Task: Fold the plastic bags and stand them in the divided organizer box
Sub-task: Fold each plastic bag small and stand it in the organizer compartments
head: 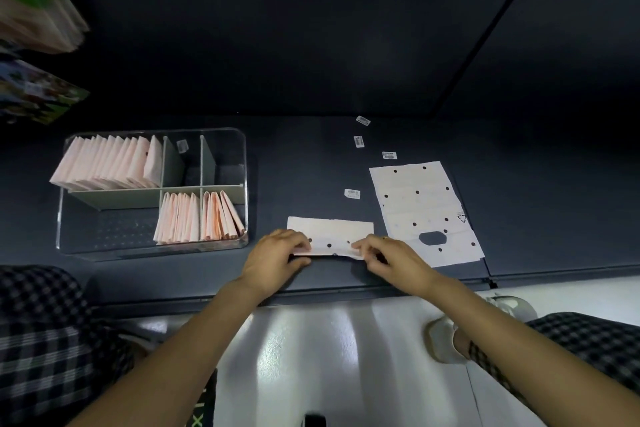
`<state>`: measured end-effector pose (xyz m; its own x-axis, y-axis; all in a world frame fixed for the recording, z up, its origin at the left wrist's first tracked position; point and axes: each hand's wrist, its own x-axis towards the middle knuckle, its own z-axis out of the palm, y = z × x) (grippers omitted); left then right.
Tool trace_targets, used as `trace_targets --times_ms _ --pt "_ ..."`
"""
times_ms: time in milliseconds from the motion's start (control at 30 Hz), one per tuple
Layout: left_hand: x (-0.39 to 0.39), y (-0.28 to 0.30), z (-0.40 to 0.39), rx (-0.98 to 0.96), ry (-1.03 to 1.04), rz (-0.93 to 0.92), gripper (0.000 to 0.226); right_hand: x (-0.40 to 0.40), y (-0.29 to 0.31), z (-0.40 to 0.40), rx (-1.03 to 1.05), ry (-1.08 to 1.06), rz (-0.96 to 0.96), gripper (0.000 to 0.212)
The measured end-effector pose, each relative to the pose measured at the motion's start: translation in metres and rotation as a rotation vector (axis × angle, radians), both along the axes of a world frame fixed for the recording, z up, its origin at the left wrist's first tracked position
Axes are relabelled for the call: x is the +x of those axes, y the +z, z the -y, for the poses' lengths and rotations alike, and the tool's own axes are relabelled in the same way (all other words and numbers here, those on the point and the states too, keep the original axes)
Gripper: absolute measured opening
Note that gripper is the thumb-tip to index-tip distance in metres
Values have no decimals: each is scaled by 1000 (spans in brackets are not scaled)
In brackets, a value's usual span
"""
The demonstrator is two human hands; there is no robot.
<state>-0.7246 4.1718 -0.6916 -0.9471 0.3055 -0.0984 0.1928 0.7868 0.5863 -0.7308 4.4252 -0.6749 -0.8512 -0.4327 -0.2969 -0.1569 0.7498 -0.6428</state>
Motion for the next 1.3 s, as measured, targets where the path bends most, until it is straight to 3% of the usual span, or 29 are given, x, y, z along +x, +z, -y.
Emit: trace_targets --times_ms 167,233,300,367,533,600,667,767,1067,1200,1300 --pt "0 7 -1 157 225 137 8 -15 2 6 -147 -196 138 18" --pt "-1 7 -1 194 301 173 13 -20 0 11 -183 -328 126 11" --pt "-2 6 -1 231 357 167 27 -23 -4 17 -165 -411 95 19" --pt "-1 6 -2 178 366 67 38 -23 -8 22 -124 -421 38 18" --pt "13 4 -18 -99 107 -276 47 -26 -20 29 -32 -450 -40 13" --pt "21 -4 -30 -179 -67 -265 48 -28 -22 31 4 -458 -58 14" --pt "29 -15 -38 -329 -189 -173 65 -30 -24 33 53 -457 -85 16" --pt "38 -29 -36 -455 -188 -68 77 -33 -28 34 148 -454 -138 17" --pt "36 -27 -31 -501 -201 -17 77 -28 -28 36 271 -265 -309 13" --pt "35 -18 -24 -456 -203 -106 77 -9 -20 38 373 -236 -175 16" --pt "41 -17 -20 -448 -299 -94 87 16 -14 42 325 -295 -7 20"
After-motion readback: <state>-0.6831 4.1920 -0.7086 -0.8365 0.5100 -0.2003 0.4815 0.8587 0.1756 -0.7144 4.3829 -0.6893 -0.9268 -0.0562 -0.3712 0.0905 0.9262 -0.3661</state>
